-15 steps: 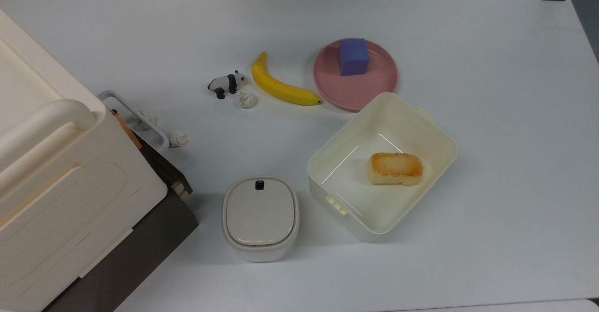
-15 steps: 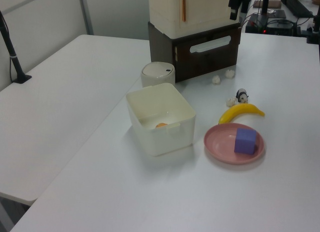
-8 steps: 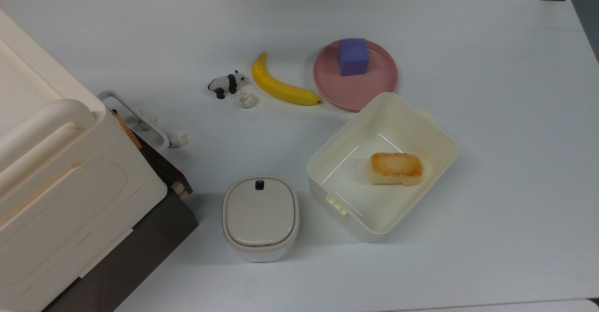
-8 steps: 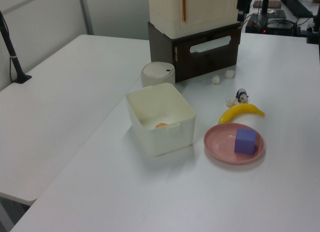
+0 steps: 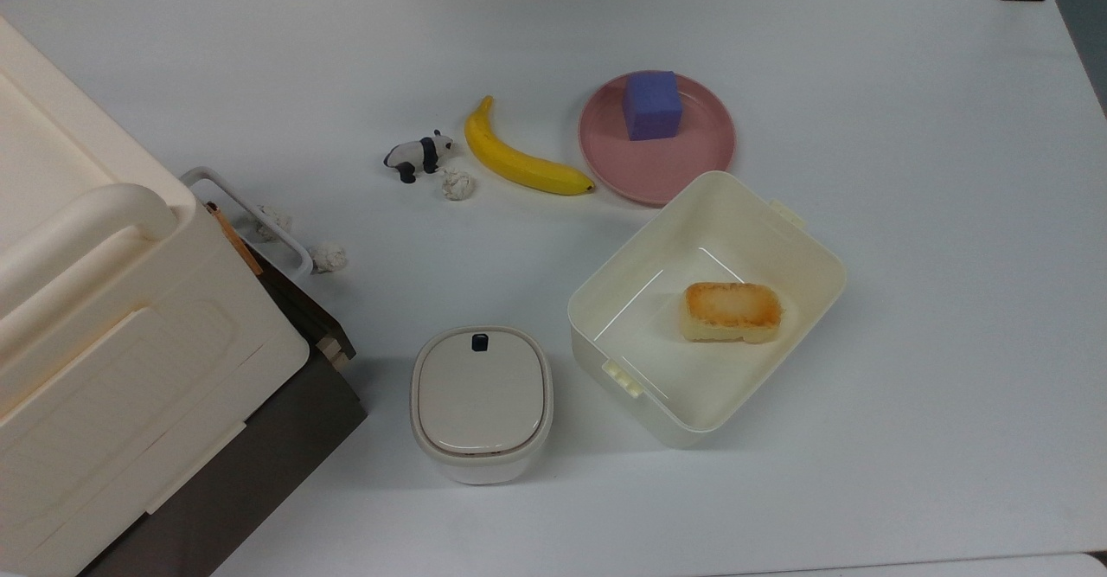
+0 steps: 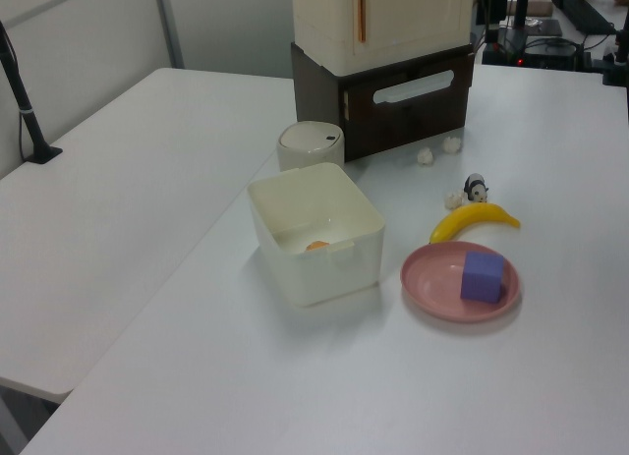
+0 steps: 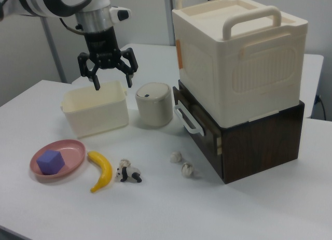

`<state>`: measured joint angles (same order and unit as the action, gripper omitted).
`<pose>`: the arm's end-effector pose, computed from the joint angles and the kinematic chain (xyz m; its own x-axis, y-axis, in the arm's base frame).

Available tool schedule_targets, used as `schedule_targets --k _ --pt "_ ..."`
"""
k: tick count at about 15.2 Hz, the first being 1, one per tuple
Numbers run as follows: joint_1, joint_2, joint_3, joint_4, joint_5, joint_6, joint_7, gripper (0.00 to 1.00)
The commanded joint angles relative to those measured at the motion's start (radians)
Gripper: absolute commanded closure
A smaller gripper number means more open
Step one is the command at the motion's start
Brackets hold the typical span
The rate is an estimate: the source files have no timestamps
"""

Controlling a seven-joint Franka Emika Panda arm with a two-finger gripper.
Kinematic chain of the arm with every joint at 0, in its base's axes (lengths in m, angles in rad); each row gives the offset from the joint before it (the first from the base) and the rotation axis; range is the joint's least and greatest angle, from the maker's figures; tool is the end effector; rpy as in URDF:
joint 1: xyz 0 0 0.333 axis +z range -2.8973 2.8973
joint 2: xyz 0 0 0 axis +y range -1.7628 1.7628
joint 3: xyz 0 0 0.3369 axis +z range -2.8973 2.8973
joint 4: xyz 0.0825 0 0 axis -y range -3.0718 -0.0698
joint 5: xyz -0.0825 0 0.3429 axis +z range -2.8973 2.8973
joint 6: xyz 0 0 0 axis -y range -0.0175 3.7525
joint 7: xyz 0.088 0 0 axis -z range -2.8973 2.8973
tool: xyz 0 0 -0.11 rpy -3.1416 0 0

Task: Slide the drawer open
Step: 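Move the gripper to the white handle of the dark wooden drawer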

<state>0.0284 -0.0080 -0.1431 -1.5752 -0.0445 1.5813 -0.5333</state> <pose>0.5080 -0.0638 0.6456 0.9136 0.4064 -0.0100 0.4064 -0.9126 0.0445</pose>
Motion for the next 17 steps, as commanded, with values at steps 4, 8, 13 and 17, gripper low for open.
schedule_targets --k 4,8,13,17 --pt "0.001 0.051 -0.004 -0.037 -0.107 0.091 -0.192 0.0" --pt "-0.004 0.104 -0.004 -0.037 -0.173 0.135 -0.362 0.0" --pt "-0.01 0.19 -0.004 -0.035 -0.225 0.241 -0.382 0.0" --pt "-0.041 0.25 -0.004 -0.032 -0.261 0.365 -0.375 0.0"
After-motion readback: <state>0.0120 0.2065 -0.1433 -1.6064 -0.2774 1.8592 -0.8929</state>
